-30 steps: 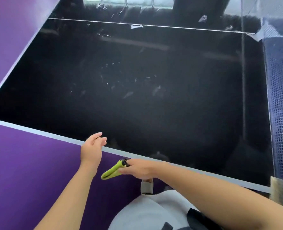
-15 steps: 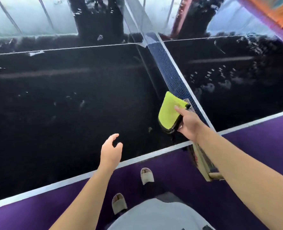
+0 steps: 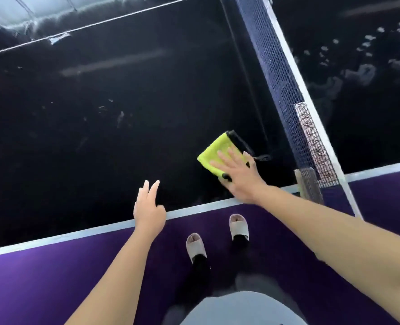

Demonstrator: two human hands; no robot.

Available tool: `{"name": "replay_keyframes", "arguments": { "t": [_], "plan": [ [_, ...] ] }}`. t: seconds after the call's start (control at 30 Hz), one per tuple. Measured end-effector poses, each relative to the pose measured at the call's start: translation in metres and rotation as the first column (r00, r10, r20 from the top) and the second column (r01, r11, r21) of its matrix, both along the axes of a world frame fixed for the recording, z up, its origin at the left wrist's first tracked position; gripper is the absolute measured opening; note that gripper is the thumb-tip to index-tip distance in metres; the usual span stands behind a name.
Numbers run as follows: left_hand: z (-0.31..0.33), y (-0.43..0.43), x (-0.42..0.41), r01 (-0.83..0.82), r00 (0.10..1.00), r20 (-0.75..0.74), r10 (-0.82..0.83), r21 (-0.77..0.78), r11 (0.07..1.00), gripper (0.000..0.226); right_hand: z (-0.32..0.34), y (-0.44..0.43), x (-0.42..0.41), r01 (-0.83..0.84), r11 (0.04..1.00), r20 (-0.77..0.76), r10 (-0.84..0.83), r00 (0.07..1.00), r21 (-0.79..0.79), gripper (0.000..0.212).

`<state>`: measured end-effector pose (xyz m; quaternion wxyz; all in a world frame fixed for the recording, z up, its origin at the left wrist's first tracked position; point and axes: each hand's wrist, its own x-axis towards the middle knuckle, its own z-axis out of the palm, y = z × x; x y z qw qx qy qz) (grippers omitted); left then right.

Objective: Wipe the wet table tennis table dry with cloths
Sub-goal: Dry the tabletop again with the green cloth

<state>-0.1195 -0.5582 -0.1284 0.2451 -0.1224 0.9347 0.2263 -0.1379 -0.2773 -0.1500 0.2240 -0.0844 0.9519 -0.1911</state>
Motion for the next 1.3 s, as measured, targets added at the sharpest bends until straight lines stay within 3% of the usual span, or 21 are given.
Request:
{"name": "replay_keyframes", "arguments": {
  "t": [0.13, 0.23, 0.3, 0.4, 0.5, 0.57, 0.63, 0.67, 0.73, 0.77, 0.83, 0.93, 1.03, 1.13, 1.2, 1.23, 1.3],
  "plan": [
    [0.024, -0.004, -0.001, -0.064, 0.996, 0.061, 0.059, 0.100, 0.993, 0.075, 0.025, -0.050, 0.072, -0.296, 0.925, 0.146, 0.336, 0.931, -0.240, 0.044],
    [0.038, 0.004, -0.001, -0.144, 0.981, 0.150, 0.123, 0.143, 0.979, 0.068, 0.058, -0.068, 0.083, -0.400, 0.863, 0.420, 0.501, 0.757, -0.309, 0.032],
    [0.041, 0.010, 0.002, -0.195, 0.970, 0.180, 0.163, 0.177, 0.965, 0.064, 0.080, -0.062, 0.072, -0.304, 0.892, 0.517, 0.443, 0.733, -0.334, 0.028],
    [0.039, 0.019, 0.011, -0.235, 0.965, 0.166, 0.205, 0.192, 0.953, 0.063, 0.107, -0.027, 0.040, -0.102, 0.922, 0.480, 0.287, 0.829, -0.374, 0.018],
    [0.035, 0.030, 0.017, -0.285, 0.954, 0.136, 0.265, 0.157, 0.945, 0.067, 0.130, 0.011, -0.004, 0.181, 0.830, 0.289, -0.026, 0.957, -0.527, 0.023],
    [0.032, 0.039, 0.015, -0.295, 0.952, 0.129, 0.278, 0.137, 0.946, 0.067, 0.128, 0.029, -0.037, 0.221, 0.783, 0.023, -0.256, 0.967, -0.582, 0.042],
    [0.032, 0.050, 0.010, -0.295, 0.952, 0.127, 0.278, 0.145, 0.945, 0.065, 0.115, 0.042, -0.069, 0.187, 0.916, -0.271, -0.292, 0.917, -0.355, 0.058],
    [0.031, 0.054, 0.007, -0.290, 0.954, 0.125, 0.273, 0.151, 0.945, 0.064, 0.105, 0.050, -0.079, 0.192, 0.966, -0.305, -0.239, 0.922, -0.175, 0.061],
    [0.031, 0.063, 0.003, -0.274, 0.958, 0.125, 0.256, 0.158, 0.949, 0.065, 0.076, 0.071, -0.082, 0.192, 0.977, -0.174, -0.174, 0.969, 0.091, 0.065],
    [0.032, 0.065, 0.002, -0.272, 0.959, 0.128, 0.254, 0.158, 0.949, 0.066, 0.063, 0.080, -0.073, 0.200, 0.968, -0.067, -0.192, 0.979, 0.153, 0.068],
    [0.034, 0.065, 0.000, -0.264, 0.961, 0.134, 0.242, 0.186, 0.946, 0.067, 0.042, 0.085, -0.045, 0.291, 0.944, 0.083, -0.306, 0.948, 0.156, 0.075],
    [0.038, 0.058, -0.002, -0.208, 0.975, 0.130, 0.180, 0.252, 0.945, 0.066, 0.040, 0.075, 0.007, 0.407, 0.906, 0.098, -0.419, 0.903, 0.117, 0.078],
    [0.045, 0.050, -0.002, -0.137, 0.988, 0.104, 0.111, 0.290, 0.947, 0.063, 0.049, 0.058, 0.066, 0.402, 0.898, 0.143, -0.428, 0.893, 0.177, 0.073],
    [0.053, 0.039, -0.002, -0.072, 0.992, 0.118, 0.037, 0.308, 0.949, 0.060, 0.064, 0.045, 0.106, 0.425, 0.881, 0.376, -0.472, 0.797, 0.206, 0.059],
    [0.055, 0.028, 0.000, -0.032, 0.990, 0.139, -0.016, 0.338, 0.940, 0.059, 0.083, 0.039, 0.109, 0.478, 0.862, 0.509, -0.492, 0.706, 0.169, 0.033],
    [0.055, 0.022, 0.001, -0.011, 0.988, 0.149, -0.044, 0.354, 0.935, 0.058, 0.094, 0.037, 0.107, 0.503, 0.852, 0.537, -0.496, 0.683, 0.147, 0.018],
    [0.055, 0.010, 0.002, 0.028, 0.986, 0.143, -0.088, 0.378, 0.925, 0.059, 0.117, 0.033, 0.096, 0.596, 0.798, 0.469, -0.562, 0.682, 0.090, 0.012]
  ]
}}
